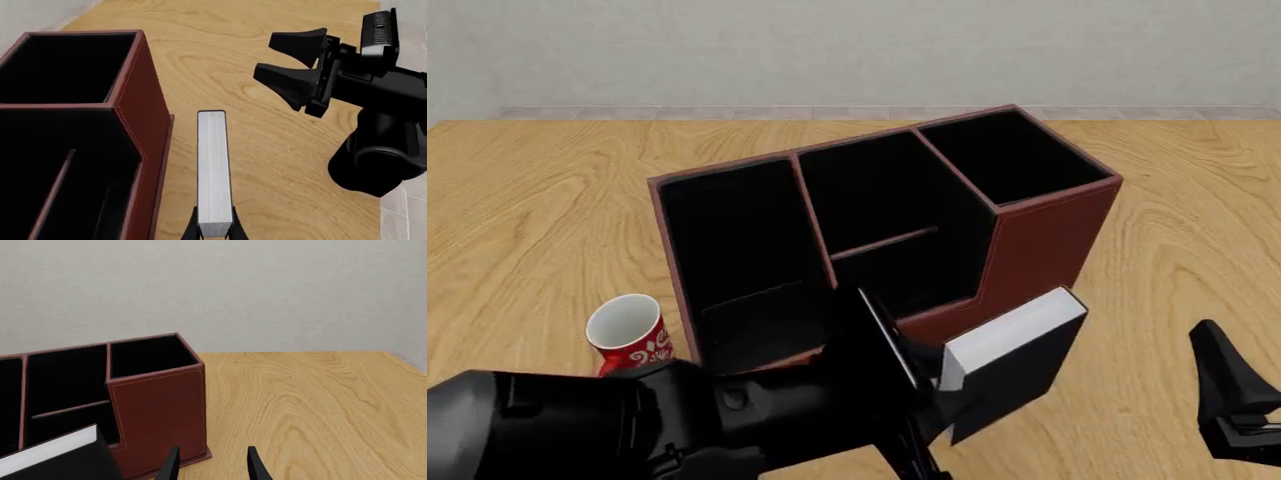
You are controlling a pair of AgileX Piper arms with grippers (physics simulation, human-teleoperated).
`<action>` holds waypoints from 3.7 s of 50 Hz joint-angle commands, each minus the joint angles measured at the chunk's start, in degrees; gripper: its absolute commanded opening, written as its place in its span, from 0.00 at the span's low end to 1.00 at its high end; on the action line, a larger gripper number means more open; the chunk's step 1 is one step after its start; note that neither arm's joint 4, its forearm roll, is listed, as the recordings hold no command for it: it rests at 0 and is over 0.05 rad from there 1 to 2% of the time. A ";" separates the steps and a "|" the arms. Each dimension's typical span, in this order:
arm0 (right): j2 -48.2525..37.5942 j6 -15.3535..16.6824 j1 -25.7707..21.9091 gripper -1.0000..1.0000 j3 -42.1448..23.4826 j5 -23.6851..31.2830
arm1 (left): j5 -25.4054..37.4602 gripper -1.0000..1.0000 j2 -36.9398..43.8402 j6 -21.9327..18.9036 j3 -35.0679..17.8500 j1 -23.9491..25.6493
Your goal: Pick up the book and place it in the back compartment of the caddy.
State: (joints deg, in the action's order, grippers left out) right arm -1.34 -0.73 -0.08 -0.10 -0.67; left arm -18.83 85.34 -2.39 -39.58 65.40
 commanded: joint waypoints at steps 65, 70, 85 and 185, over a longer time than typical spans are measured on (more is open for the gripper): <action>-0.24 0.02 -0.03 1.00 -0.01 -0.24 | 19.47 0.00 -16.81 -6.91 -4.71 -14.71; 0.05 0.02 -0.03 1.00 -0.04 0.07 | 19.39 0.00 -15.22 -7.63 -5.44 -15.20; 0.02 0.02 -0.02 1.00 -0.04 0.06 | 17.64 0.00 -10.20 -7.95 -7.27 -16.63; 0.02 0.01 -0.04 1.00 -0.04 0.06 | 8.95 1.00 -0.64 -6.38 -5.73 -19.02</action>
State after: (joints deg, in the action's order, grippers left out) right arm -1.32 -0.72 -0.11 -0.13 -0.61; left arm -9.12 85.20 -8.89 -46.39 46.35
